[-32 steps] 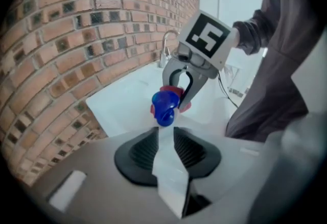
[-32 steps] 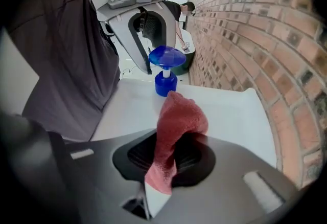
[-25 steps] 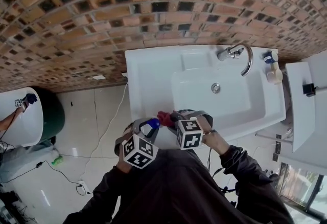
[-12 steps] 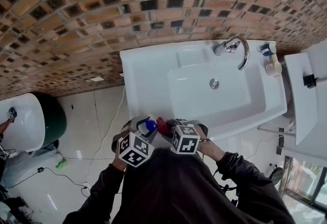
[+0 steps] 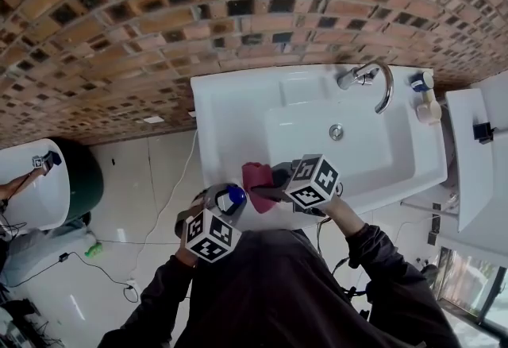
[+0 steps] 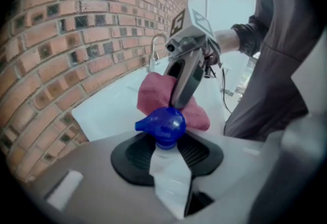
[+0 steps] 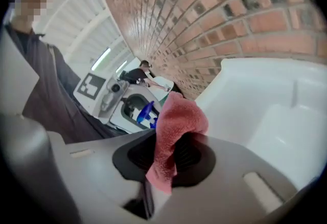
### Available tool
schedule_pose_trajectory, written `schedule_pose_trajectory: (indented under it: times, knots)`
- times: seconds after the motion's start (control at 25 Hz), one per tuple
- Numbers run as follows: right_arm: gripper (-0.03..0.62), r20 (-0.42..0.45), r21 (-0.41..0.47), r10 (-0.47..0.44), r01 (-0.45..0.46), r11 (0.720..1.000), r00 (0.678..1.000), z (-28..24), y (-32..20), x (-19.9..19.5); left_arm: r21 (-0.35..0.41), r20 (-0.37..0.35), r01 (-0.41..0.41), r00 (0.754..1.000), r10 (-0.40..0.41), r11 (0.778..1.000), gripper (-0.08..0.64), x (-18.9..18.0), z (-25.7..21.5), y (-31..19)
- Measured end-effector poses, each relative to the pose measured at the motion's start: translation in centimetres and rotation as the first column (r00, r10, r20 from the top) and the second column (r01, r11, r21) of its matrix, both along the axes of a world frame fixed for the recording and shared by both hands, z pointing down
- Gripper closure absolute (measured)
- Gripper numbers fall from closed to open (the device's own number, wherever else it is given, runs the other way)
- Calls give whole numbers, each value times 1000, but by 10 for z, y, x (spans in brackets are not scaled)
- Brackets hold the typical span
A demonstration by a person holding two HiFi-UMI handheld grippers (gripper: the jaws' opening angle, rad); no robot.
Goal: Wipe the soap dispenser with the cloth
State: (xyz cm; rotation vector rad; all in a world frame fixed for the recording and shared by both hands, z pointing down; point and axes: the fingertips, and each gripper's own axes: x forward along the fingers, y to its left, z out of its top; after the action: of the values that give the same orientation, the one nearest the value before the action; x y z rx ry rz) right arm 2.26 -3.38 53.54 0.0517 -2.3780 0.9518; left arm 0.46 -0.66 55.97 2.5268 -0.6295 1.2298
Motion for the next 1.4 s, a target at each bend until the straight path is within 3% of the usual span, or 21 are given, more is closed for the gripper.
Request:
schedule_pose_trajectory:
  times: [0.12,0.36,0.64,0.84,0.96,1.08,1.2,1.32,1.4]
  knots:
    - [528,79,-146,43,-31,989,996,1,-5,-9,-1,1,-6,1000,6,1000,422,1,-1,0]
    - [528,108,-302,41,-7,953,993,34,-2,-19,-6,-1,-19,1000,19,1000,422,-1,-1,0]
    - [528,-8,-313,8,-10,950,1000,86,-2,-18,-10,-10,-26,1000,26,1000,422,-1,-1,0]
    - [529,-223,-141,-57,25,990,973,124,2,-15,-17,-18,-23,1000,22,1000,421,0,0,0]
    - [529,-259,-33,-65,58,998,964,124,2,-15,-17,-24,-13,1000,12,1000,420,0,0,-1]
    - [529,-276,100,-84,116,988,958,108,0,-13,-9,-24,7,1000,-7,1000,419,0,0,-1]
    - [529,-261,284,-118,193,939,958,72,-7,-12,13,-16,41,999,-40,999,419,0,0,-2]
    - [528,-298,475,-139,273,837,945,34,-19,-4,24,-18,74,997,-74,997,413,-1,-1,-2]
    - [529,-321,554,-142,307,774,936,11,-20,1,28,-29,97,995,-96,995,407,-2,-3,-3]
